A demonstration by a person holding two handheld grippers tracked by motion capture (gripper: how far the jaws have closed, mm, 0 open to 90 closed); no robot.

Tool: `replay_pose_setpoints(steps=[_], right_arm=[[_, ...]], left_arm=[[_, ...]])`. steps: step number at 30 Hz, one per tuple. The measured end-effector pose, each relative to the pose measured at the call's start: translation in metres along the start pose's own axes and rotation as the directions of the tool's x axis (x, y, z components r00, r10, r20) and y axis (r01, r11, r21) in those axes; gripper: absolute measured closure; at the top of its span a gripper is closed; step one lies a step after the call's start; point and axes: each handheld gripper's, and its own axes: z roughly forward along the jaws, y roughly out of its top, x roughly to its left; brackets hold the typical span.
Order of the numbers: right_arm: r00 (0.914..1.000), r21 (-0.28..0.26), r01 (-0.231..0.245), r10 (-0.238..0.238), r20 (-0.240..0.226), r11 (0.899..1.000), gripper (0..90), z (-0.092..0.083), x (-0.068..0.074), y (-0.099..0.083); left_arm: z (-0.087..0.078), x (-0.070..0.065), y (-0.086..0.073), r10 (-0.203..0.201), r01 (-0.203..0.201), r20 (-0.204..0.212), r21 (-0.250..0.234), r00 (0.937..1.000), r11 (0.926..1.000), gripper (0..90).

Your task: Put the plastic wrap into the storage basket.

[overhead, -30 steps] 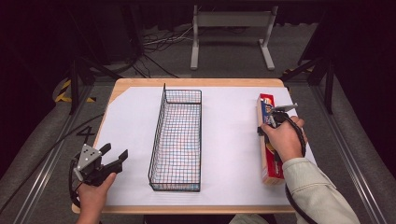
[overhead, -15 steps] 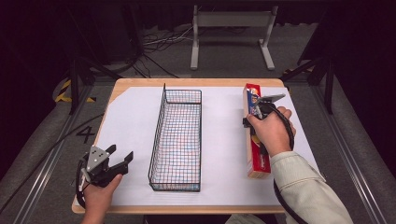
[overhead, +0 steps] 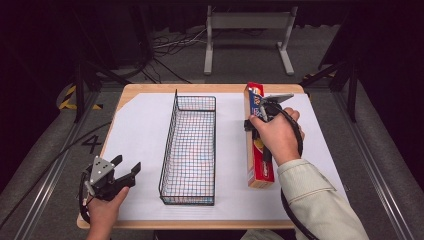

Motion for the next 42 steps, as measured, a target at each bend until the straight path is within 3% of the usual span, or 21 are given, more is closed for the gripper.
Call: replay_pose_setpoints(steps=[2, 14, 15, 27, 31, 34, 42], right_arm=[[0.9999, -0.004, 0.005, -0.005, -0.013, 1.0, 39.7, -0.001, 0.006, 0.0], [0.9976, 0.001, 0.047, -0.047, -0.051, 0.999, 39.7, -0.004, 0.038, 0.001], [0.9966, 0.002, 0.059, -0.059, -0.057, 0.998, 39.7, -0.004, 0.047, 0.001], [0.9905, 0.009, 0.117, -0.116, -0.074, 0.993, 39.7, 0.004, 0.087, -0.002], [0.9898, 0.01, 0.116, -0.114, -0.085, 0.993, 39.6, 0.008, 0.1, -0.004], [0.9891, 0.0, 0.086, -0.085, -0.12, 0.996, 39.6, 0.011, 0.107, -0.006], [0.9884, 0.0, 0.086, -0.086, -0.126, 0.996, 39.6, 0.017, 0.124, -0.01]], left_arm=[[-0.002, -0.001, 0.001, 0.015, -0.015, -0.009, -0.007, 0.9998, 0.9999, 30.7], [-0.005, -0.001, -0.001, 0.017, -0.017, -0.02, -0.006, 0.9997, 0.9998, 30.7], [-0.005, -0.001, -0.002, 0.019, -0.019, -0.022, -0.003, 0.9996, 0.9998, 30.7], [-0.006, 0.002, -0.002, 0.007, -0.007, -0.029, -0.011, 0.9996, 0.9999, 30.7], [-0.005, 0.003, -0.001, 0.012, -0.012, -0.025, -0.013, 0.9996, 0.9998, 30.7], [-0.006, 0.005, 0.0, -0.007, 0.006, -0.026, -0.018, 0.9996, 0.9998, 30.7], [-0.004, 0.003, 0.0, 0.002, -0.003, -0.028, -0.016, 0.9996, 0.9999, 30.9]])
